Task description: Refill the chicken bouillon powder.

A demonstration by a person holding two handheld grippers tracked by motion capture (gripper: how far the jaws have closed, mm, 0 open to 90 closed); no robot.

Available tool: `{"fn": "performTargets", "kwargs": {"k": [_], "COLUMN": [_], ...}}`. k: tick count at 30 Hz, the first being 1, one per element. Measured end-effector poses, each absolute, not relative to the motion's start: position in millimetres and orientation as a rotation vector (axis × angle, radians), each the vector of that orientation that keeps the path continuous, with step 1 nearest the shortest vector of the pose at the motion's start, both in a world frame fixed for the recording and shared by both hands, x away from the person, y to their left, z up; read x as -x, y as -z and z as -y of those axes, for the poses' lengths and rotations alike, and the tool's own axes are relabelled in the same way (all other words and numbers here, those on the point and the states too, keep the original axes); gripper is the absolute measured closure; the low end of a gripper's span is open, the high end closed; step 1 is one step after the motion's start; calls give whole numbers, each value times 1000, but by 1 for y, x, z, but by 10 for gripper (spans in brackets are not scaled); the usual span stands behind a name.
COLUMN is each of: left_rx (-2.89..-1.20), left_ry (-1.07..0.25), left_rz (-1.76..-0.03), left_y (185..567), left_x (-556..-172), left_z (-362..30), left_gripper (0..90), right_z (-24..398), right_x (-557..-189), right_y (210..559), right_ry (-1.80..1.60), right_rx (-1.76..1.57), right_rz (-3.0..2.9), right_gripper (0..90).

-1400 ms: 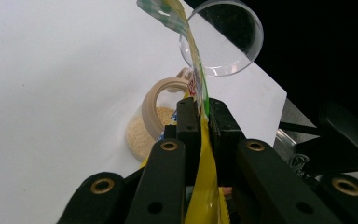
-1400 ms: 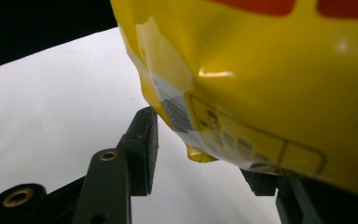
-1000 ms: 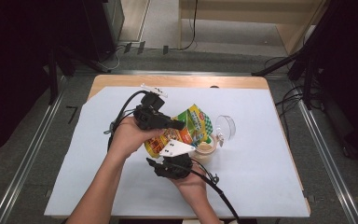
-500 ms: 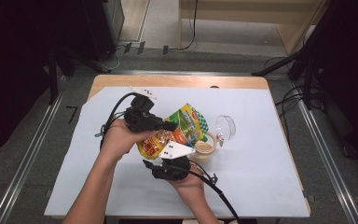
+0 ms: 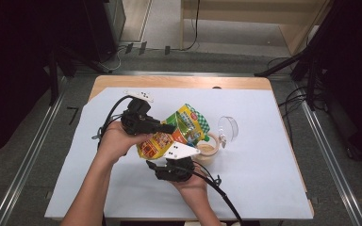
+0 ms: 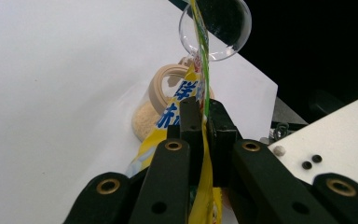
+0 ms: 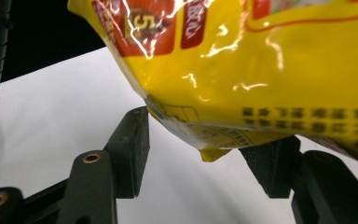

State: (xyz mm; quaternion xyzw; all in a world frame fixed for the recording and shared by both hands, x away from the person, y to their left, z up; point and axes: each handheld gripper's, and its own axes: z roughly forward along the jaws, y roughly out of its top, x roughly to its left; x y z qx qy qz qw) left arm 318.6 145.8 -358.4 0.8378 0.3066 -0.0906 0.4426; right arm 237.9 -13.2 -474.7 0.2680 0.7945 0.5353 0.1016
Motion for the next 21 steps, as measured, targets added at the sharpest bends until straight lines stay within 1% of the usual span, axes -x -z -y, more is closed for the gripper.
{"fn": "performTargets", "kwargs": {"k": [10,21], "left_rx": [-2068,-2029], "left_ry": [249,255], "left_rz": [-705,-722], "left_y": [364,364], "left_x": [-319,-322], "left_z": [-153,-162], "left_gripper": [883,889], "right_z": [15,14], "right_x": [-236,-235], "right_y": [477,479], "right_ry": [-1545,-1517], "right_rx": [-772,-725], "right_rz": [-2348,-2344], "right_gripper": [454,440]}}
